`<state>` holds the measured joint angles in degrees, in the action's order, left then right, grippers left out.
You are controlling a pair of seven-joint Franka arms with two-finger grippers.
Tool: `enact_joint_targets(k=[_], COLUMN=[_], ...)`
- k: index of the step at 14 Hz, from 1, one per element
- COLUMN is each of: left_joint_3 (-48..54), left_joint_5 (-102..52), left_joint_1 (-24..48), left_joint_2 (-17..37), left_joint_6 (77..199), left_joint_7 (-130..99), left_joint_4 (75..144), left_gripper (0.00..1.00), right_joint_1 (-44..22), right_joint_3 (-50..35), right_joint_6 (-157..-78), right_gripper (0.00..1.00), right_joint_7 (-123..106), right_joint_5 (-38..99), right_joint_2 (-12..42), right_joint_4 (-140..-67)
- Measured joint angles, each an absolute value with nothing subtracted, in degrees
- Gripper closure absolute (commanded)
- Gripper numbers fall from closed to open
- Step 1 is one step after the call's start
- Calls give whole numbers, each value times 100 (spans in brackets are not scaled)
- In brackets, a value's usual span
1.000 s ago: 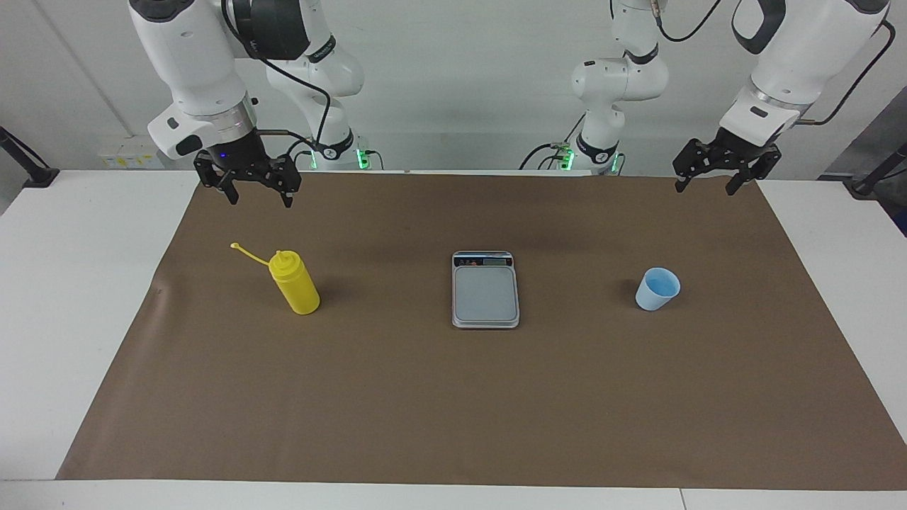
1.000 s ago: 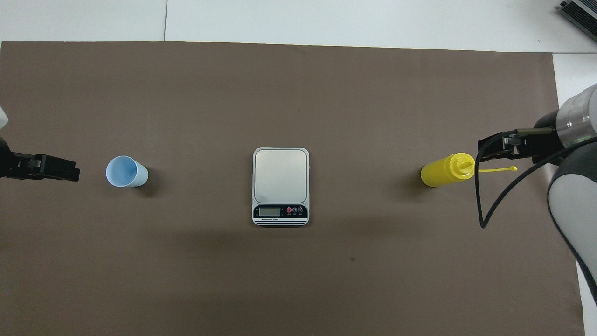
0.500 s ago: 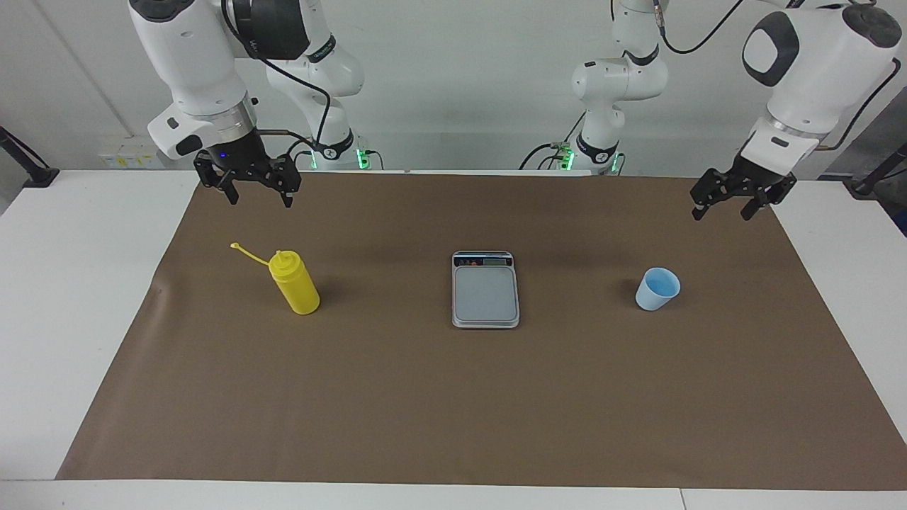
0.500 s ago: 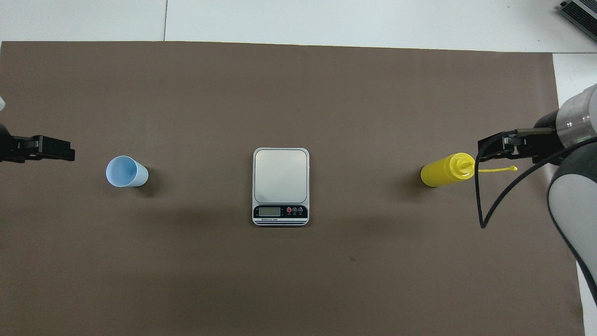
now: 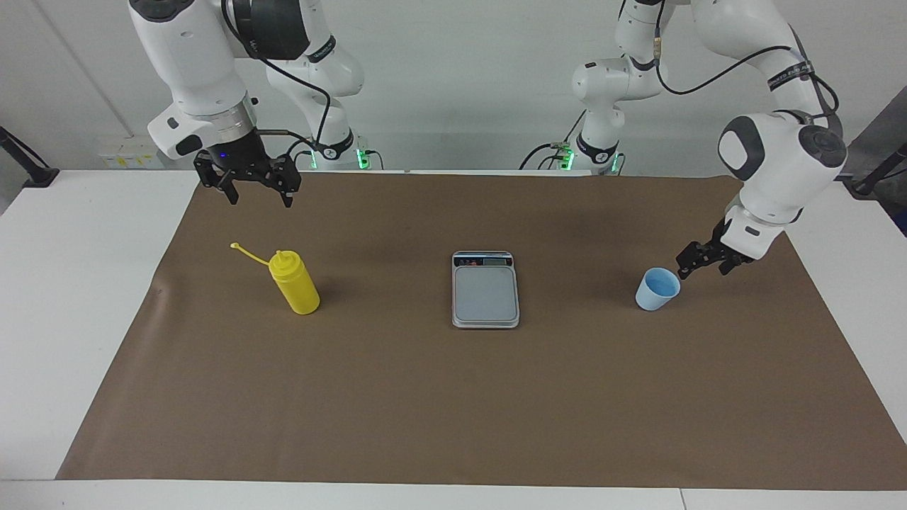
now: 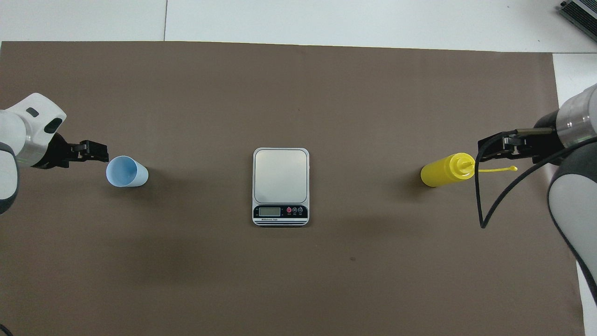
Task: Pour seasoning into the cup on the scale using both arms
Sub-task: 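Grasp the light-blue cup with the left gripper, then carry the cup with the left gripper onto the scale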
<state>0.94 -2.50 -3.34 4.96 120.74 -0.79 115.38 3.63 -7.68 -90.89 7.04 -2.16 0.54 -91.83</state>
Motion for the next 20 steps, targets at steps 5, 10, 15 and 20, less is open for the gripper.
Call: enact_joint_targets(k=[5, 10, 15, 20], left_joint_3=[123, 143, 166, 177], left_joint_5=[-255, -256, -256, -258], left_joint_1=[-331, -329, -230, -154], left_joint_2=[497, 589, 636, 704], left_joint_6=[12813, 13098, 13157, 12681], left_joint_7=[-263, -473, -501, -503], left_joint_4=[12217, 12534, 12534, 11741], left_gripper=[0, 61, 100, 100], right_joint_1=[363, 363, 363, 363], right_joint_3=[-768, -768, -768, -768], right_joint_6=[-9089, -9089, -9089, -9089], right_gripper=[0, 0, 0, 0], right_joint_7=[704, 704, 704, 704], right_joint_5=[-216, -216, -216, -216], right_joint_2=[54, 54, 54, 54], right_joint_4=[-9183, -9183, -9183, -9183])
